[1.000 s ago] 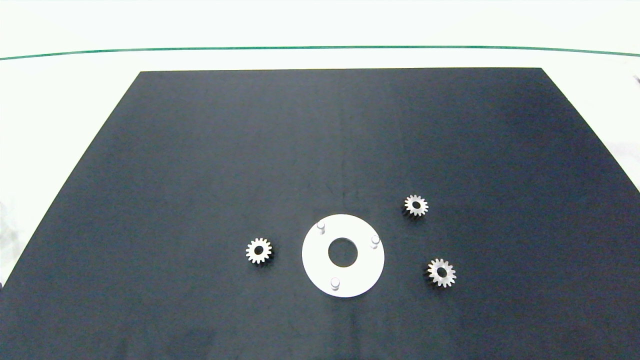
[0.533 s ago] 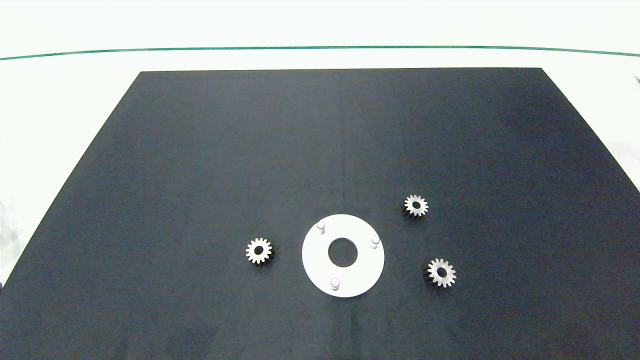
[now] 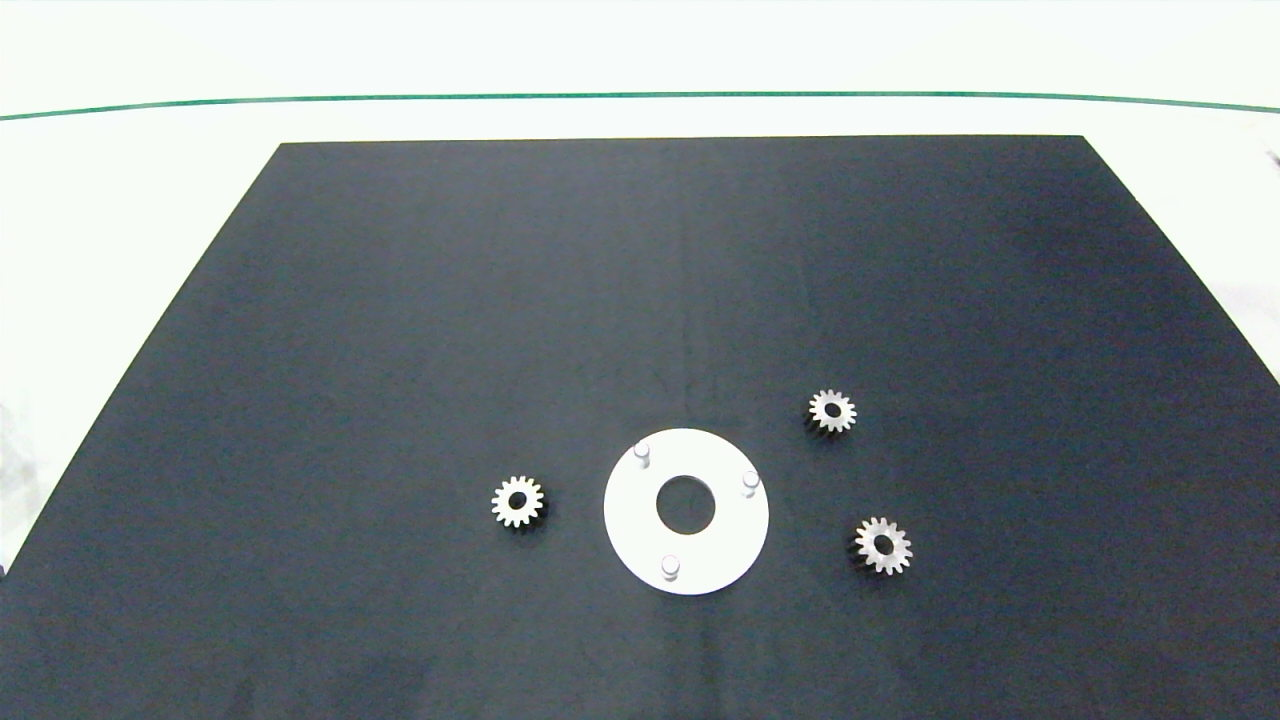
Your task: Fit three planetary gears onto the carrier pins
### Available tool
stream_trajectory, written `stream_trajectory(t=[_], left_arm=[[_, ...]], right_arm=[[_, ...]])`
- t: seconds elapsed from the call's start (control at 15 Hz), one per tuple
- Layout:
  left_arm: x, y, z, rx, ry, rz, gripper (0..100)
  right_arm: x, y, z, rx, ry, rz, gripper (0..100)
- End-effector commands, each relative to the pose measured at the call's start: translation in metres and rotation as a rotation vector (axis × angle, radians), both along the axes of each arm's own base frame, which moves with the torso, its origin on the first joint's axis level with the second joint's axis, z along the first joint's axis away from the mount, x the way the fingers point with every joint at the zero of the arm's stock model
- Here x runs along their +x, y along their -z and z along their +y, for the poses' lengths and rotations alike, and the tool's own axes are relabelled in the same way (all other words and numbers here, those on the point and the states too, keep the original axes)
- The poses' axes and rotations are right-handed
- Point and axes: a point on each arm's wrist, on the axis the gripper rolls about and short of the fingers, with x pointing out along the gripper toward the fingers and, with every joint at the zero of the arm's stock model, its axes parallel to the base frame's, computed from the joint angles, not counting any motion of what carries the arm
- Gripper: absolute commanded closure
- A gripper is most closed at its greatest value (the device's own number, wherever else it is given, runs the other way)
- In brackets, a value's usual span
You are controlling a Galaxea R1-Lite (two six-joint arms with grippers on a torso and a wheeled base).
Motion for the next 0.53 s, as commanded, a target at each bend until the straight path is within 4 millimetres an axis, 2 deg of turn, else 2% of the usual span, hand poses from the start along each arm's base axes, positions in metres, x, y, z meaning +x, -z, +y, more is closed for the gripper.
stream_trajectory(t=[0.07,0.2,0.33,0.4,0.53], left_arm=[[0.000,-0.001,0.000,0.007,0.001,0.000,0],[0.001,-0.007,0.000,0.041,0.002,0.019,0],[0.003,-0.046,0.000,0.046,0.005,0.162,0],[0.004,-0.072,0.000,0.047,0.008,0.205,0],[0.029,-0.126,0.000,0.050,0.010,0.265,0]], right_arm=[[0.000,-0.001,0.000,-0.004,0.001,0.002,0],[-0.001,-0.003,0.000,-0.013,-0.001,0.008,0],[-0.007,-0.026,0.000,-0.037,-0.026,0.064,0],[-0.007,-0.042,-0.001,-0.041,-0.050,0.091,0],[0.004,-0.076,-0.002,-0.079,-0.097,0.130,0]])
